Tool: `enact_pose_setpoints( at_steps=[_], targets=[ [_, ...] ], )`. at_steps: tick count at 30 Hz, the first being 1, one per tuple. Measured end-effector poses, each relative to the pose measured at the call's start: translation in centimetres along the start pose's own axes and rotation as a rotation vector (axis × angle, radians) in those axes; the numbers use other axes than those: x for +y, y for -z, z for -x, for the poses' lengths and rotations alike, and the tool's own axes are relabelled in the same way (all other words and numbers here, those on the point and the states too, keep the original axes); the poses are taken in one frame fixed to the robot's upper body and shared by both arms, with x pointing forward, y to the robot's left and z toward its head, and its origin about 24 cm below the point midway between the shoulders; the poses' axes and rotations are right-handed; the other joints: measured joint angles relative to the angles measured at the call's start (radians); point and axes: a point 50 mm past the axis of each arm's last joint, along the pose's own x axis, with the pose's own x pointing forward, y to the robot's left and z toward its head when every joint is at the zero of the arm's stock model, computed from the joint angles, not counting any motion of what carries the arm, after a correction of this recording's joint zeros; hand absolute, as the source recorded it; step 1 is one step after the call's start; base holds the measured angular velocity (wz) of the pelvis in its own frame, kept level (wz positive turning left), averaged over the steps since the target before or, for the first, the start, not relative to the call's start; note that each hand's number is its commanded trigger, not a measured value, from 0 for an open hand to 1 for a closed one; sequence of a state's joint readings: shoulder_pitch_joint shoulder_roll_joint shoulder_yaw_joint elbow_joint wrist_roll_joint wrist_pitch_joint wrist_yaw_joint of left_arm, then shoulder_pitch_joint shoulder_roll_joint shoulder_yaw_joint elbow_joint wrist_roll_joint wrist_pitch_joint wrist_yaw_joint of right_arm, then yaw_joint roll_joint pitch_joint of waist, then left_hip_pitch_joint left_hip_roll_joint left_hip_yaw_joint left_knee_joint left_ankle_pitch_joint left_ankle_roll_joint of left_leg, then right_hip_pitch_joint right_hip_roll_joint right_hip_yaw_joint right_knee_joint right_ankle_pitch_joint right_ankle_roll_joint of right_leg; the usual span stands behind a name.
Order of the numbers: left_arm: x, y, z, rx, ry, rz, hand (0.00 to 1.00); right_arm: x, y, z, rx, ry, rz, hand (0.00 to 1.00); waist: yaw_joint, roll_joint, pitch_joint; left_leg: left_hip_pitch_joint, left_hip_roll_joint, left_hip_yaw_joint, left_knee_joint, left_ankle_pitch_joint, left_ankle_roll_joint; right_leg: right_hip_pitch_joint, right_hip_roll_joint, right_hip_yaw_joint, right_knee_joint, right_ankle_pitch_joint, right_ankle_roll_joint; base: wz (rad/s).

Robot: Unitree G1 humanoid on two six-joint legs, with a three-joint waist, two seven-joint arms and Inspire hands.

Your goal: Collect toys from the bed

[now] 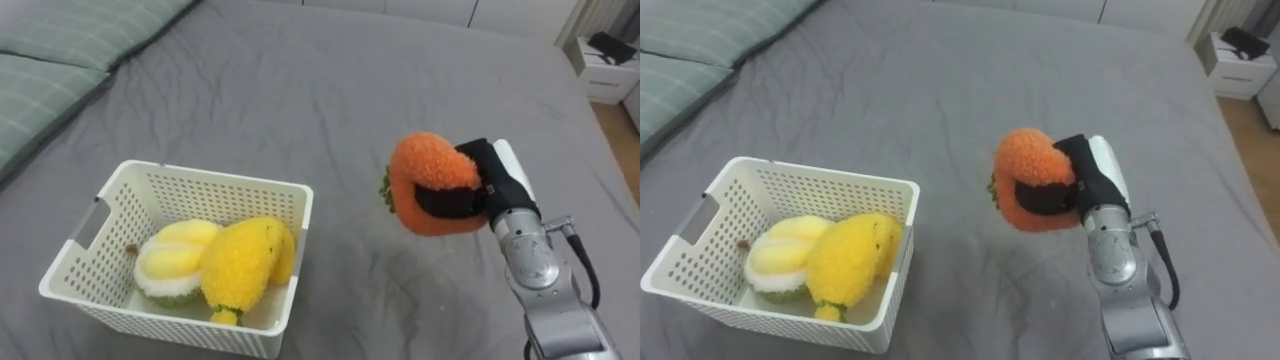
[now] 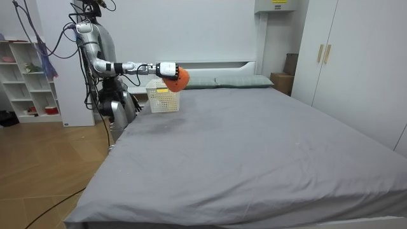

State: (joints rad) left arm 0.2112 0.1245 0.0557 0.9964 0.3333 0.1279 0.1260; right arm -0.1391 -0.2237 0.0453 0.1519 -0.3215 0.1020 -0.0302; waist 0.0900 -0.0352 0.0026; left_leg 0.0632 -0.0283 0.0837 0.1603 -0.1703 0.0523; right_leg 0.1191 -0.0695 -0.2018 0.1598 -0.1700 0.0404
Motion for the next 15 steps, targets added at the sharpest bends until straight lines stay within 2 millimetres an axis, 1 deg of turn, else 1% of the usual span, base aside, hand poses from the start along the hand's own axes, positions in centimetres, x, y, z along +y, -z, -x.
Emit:
enact_pose_setpoints(
  at_steps=[2,5,8,12,15],
  targets=[
    [-0.1,0.2,0.0,0.007,0.002,-0.004,0.0,-0.2,-0.6,-0.1,-0.022,0.008,-0.003,1.0,0.003,-0.001,0.0029,0.0,0.0,0.0,0.0,0.0,0.0,0.0,0.0,0.0,-0.001,0.0,0.0,0.0],
    [-0.1,0.2,0.0,0.007,0.002,-0.004,0.0,-0.4,-1.2,-0.2,-0.049,0.017,-0.003,1.0,0.025,0.002,0.0057,-0.003,0.001,0.008,-0.003,0.0,0.0,-0.01,0.0,0.006,0.001,0.0,0.0,-0.07],
    [0.1,0.1,0.0,0.004,-0.002,-0.012,0.0,-0.5,-2.7,-1.0,-0.096,0.022,0.011,1.0,0.029,0.002,0.0061,-0.011,0.0,0.003,-0.005,0.001,0.0,-0.023,0.0,0.004,0.011,0.0,0.0,-0.02],
    [0.1,-0.1,-0.1,0.001,-0.003,-0.013,0.0,-0.7,-4.9,-1.5,-0.176,0.039,0.043,1.0,0.053,-0.001,0.0076,-0.003,0.0,0.003,-0.002,0.001,0.0,-0.018,0.0,0.005,0.009,0.0,0.0,0.0],
    [0.1,0.0,-0.1,0.003,-0.002,-0.014,0.0,-0.2,-5.8,-1.5,-0.211,0.02,0.06,0.96,0.061,-0.005,0.0077,-0.002,0.0,-0.004,-0.001,0.001,0.0,-0.014,0.0,-0.002,0.009,0.0,0.0,0.06]
  ],
)
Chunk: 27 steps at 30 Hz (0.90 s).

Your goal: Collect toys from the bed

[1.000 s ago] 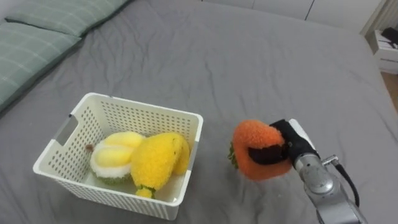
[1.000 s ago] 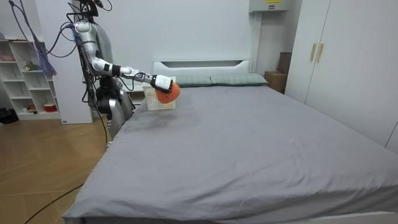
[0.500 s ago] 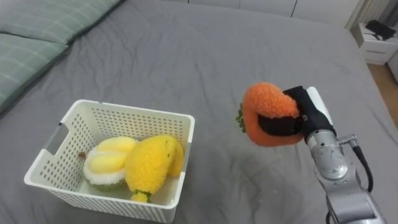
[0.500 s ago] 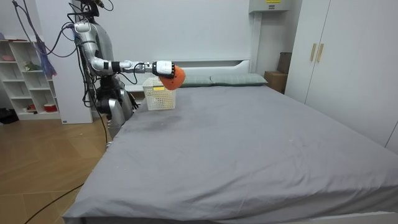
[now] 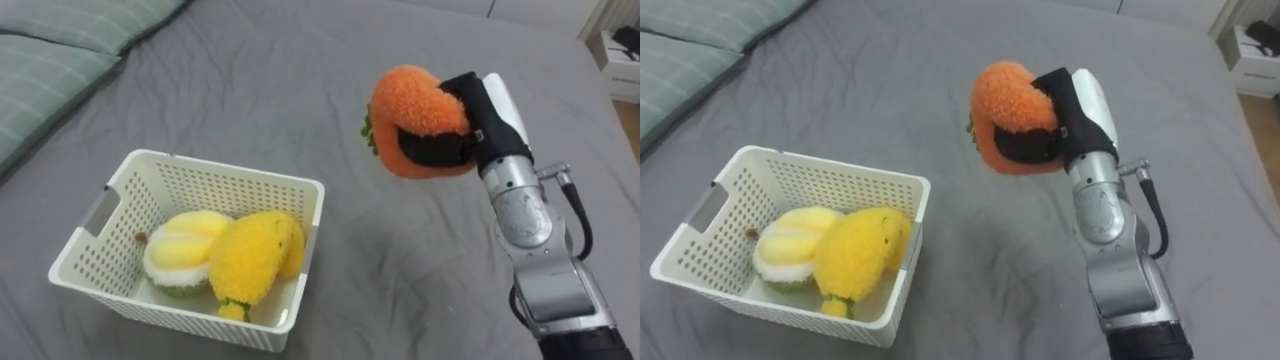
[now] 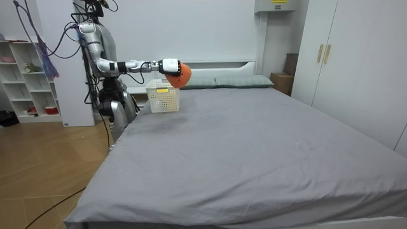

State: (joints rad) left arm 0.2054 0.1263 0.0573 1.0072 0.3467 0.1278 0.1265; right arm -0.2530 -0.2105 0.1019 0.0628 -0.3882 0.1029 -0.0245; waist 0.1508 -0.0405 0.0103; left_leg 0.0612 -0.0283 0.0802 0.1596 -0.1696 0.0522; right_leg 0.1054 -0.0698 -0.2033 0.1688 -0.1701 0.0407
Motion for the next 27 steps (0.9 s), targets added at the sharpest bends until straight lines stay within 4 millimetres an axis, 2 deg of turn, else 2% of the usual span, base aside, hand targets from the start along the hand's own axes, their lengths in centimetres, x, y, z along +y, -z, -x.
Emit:
enact_pose_setpoints(
  at_steps=[4,6,8,9,11,15,19,20,21,27],
  targets=[
    [-0.1,0.4,0.1,0.01,0.003,-0.006,0.0,0.7,-1.0,0.1,-0.041,-0.053,0.011,0.9,0.015,-0.007,-0.0014,0.0,0.0,-0.002,0.001,0.0,0.0,0.002,0.0,-0.001,0.0,0.0,0.0,0.01],
    [0.0,0.3,0.1,0.005,0.001,-0.02,0.0,0.9,-1.4,0.0,-0.055,-0.087,0.01,0.87,0.031,-0.014,-0.0051,-0.002,0.0,-0.005,0.001,0.0,0.0,0.003,0.0,-0.003,0.0,0.0,0.0,0.0],
    [0.0,0.2,0.1,0.002,0.0,-0.021,0.0,1.2,-1.8,-0.2,-0.072,-0.108,0.013,0.83,0.042,-0.017,-0.0041,0.0,0.0,-0.006,0.002,0.0,0.0,0.008,0.0,-0.004,0.0,0.0,0.0,0.02],
    [0.0,0.1,0.1,-0.003,-0.001,-0.021,0.0,1.4,-2.3,-0.4,-0.09,-0.122,0.016,0.76,0.047,-0.019,-0.0033,-0.001,-0.001,-0.009,0.003,0.0,0.0,0.009,0.0,-0.009,0.0,0.0,0.0,0.07],
    [0.0,0.1,0.0,-0.006,-0.001,-0.022,0.0,1.8,-3.2,-0.7,-0.12,-0.144,0.023,0.69,0.05,-0.021,-0.0018,-0.002,-0.002,-0.019,0.006,0.0,0.0,0.013,-0.001,-0.019,0.0,0.0,0.0,0.15],
    [0.1,-0.2,0.0,-0.011,-0.004,-0.022,0.0,2.5,-4.8,-1.2,-0.176,-0.162,0.091,0.49,0.061,-0.023,-0.0004,-0.014,-0.005,-0.042,0.013,0.0,0.0,0.018,-0.003,-0.043,-0.002,0.0,0.0,0.17],
    [0.0,-0.1,0.0,-0.003,-0.003,-0.023,0.0,3.5,-5.3,-0.9,-0.183,-0.201,0.173,0.09,0.085,-0.022,0.0004,-0.021,-0.008,-0.057,0.017,0.0,0.0,0.019,-0.005,-0.054,-0.001,0.0,0.0,0.11],
    [0.0,-0.2,0.0,-0.002,-0.003,-0.023,0.0,3.7,-5.3,-0.9,-0.182,-0.218,0.183,0.07,0.095,-0.021,0.001,-0.025,-0.009,-0.064,0.02,0.0,0.0,0.019,-0.006,-0.061,-0.001,0.0,0.0,0.13],
    [0.0,-0.3,0.0,0.0,-0.003,-0.023,0.0,3.8,-5.3,-0.9,-0.173,-0.23,0.186,0.01,0.103,-0.02,0.0019,-0.027,-0.01,-0.068,0.022,0.0,0.0,0.019,-0.006,-0.063,-0.001,0.0,0.001,0.13],
    [0.1,-0.4,-0.1,0.006,-0.006,-0.023,0.0,4.2,-5.2,-0.9,-0.148,-0.26,0.178,0.0,0.128,-0.017,0.0034,-0.047,-0.02,-0.101,0.028,0.008,0.001,0.017,-0.013,-0.09,-0.002,0.0,0.001,0.17]
  ],
)
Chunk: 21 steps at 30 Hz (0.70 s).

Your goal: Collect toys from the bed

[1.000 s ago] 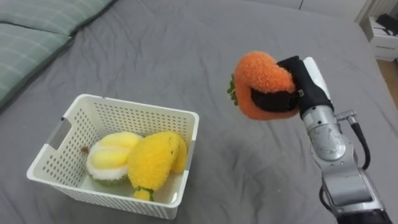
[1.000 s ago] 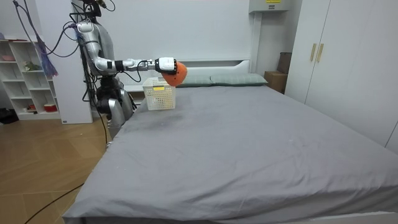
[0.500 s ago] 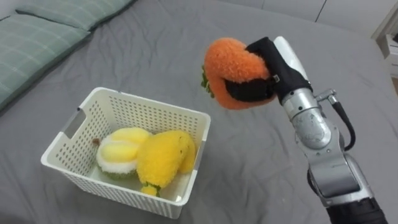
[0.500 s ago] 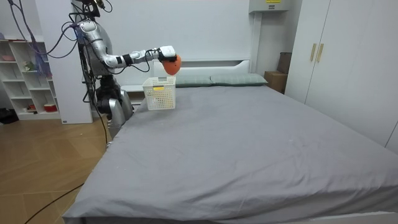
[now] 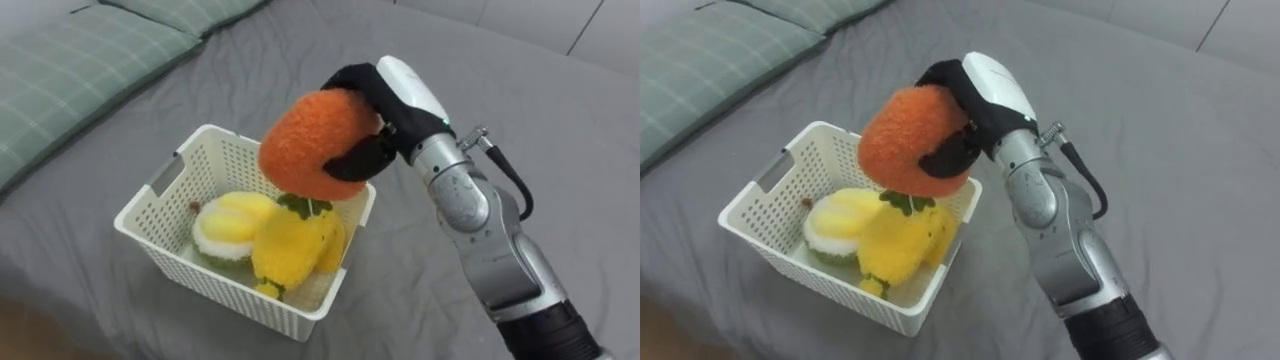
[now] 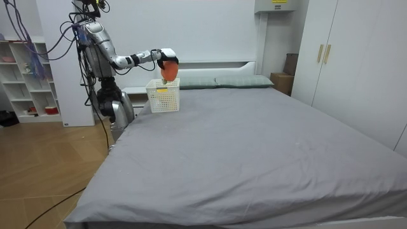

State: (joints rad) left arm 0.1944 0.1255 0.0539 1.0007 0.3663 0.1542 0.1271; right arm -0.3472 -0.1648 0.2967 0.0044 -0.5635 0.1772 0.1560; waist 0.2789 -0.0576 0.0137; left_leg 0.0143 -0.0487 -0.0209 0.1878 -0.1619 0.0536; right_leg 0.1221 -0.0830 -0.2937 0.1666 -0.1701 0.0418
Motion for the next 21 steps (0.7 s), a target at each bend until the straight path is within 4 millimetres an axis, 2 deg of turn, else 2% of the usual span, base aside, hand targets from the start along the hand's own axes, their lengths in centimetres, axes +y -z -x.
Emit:
enact_pose_setpoints(
  at_steps=[7,21],
  targets=[
    [0.2,-0.1,0.0,0.005,-0.006,-0.038,0.0,-0.1,0.2,-0.1,0.022,-0.005,-0.004,0.0,0.009,-0.002,-0.0016,-0.008,-0.006,-0.024,0.002,0.008,0.0,0.002,-0.003,-0.019,0.0,0.0,0.0,0.11],
    [0.7,-1.6,-0.1,-0.034,0.006,-0.079,0.0,0.2,1.0,-0.1,0.063,-0.023,-0.016,0.0,0.004,0.001,0.0007,-0.009,-0.016,-0.052,0.015,0.014,0.002,0.017,-0.006,-0.025,0.002,-0.001,0.002,0.07]
  ],
)
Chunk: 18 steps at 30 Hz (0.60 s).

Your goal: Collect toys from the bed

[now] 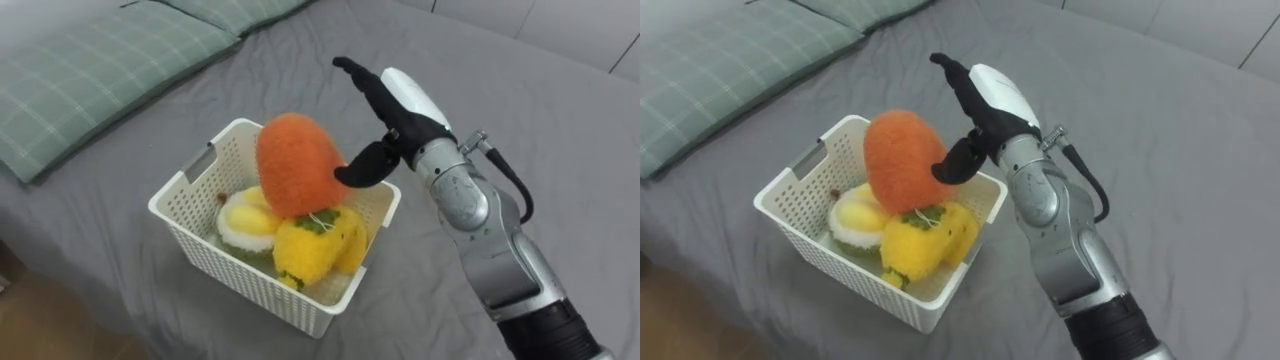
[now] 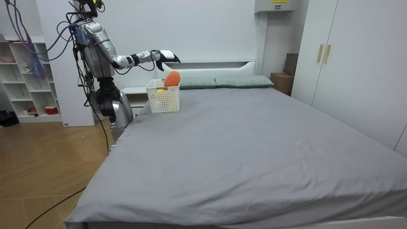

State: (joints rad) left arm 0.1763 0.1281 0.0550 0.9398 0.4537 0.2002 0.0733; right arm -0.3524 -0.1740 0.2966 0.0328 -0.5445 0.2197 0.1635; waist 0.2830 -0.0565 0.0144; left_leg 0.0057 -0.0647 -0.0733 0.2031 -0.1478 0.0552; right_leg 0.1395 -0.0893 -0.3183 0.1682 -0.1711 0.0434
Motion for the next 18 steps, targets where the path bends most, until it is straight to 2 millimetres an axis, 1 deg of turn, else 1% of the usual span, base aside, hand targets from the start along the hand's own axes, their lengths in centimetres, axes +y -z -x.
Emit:
enact_pose_setpoints(
  at_steps=[7,10,13,16,18],
  targets=[
    [0.2,-0.5,-0.1,-0.013,-0.006,-0.011,0.0,0.0,0.0,0.0,0.0,0.0,-0.001,0.0,0.0,-0.003,-0.0015,0.001,0.0,-0.003,0.001,0.0,0.0,0.002,0.0,-0.002,0.0,0.0,0.0,0.0],
    [0.5,-0.9,0.0,-0.034,-0.019,-0.011,0.0,-0.1,0.1,0.0,0.002,0.003,-0.002,0.0,-0.002,-0.01,-0.002,0.0,-0.001,-0.004,0.002,0.0,0.0,0.001,0.0,-0.003,-0.001,0.0,0.001,0.0],
    [1.0,-1.7,0.0,-0.067,-0.038,0.0,0.0,-0.1,0.2,0.1,0.007,0.003,0.0,0.0,-0.002,-0.02,-0.0008,0.0,0.0,0.0,0.002,0.0,0.0,-0.002,0.0,0.001,0.0,0.0,0.001,-0.03],
    [1.1,-1.8,0.0,-0.071,-0.042,0.0,0.0,0.1,0.9,0.0,0.033,0.0,0.001,0.0,-0.012,-0.026,-0.0017,0.0,0.0,0.004,0.001,0.0,0.0,-0.003,0.0,0.006,-0.001,0.0,0.001,-0.03],
    [1.1,-1.7,0.1,-0.068,-0.042,0.0,0.0,-0.1,1.8,0.3,0.066,0.002,0.001,0.0,-0.014,-0.029,-0.0022,0.0,0.0,0.006,-0.001,0.0,0.0,-0.004,0.0,0.009,-0.001,0.0,0.001,-0.03]
  ],
)
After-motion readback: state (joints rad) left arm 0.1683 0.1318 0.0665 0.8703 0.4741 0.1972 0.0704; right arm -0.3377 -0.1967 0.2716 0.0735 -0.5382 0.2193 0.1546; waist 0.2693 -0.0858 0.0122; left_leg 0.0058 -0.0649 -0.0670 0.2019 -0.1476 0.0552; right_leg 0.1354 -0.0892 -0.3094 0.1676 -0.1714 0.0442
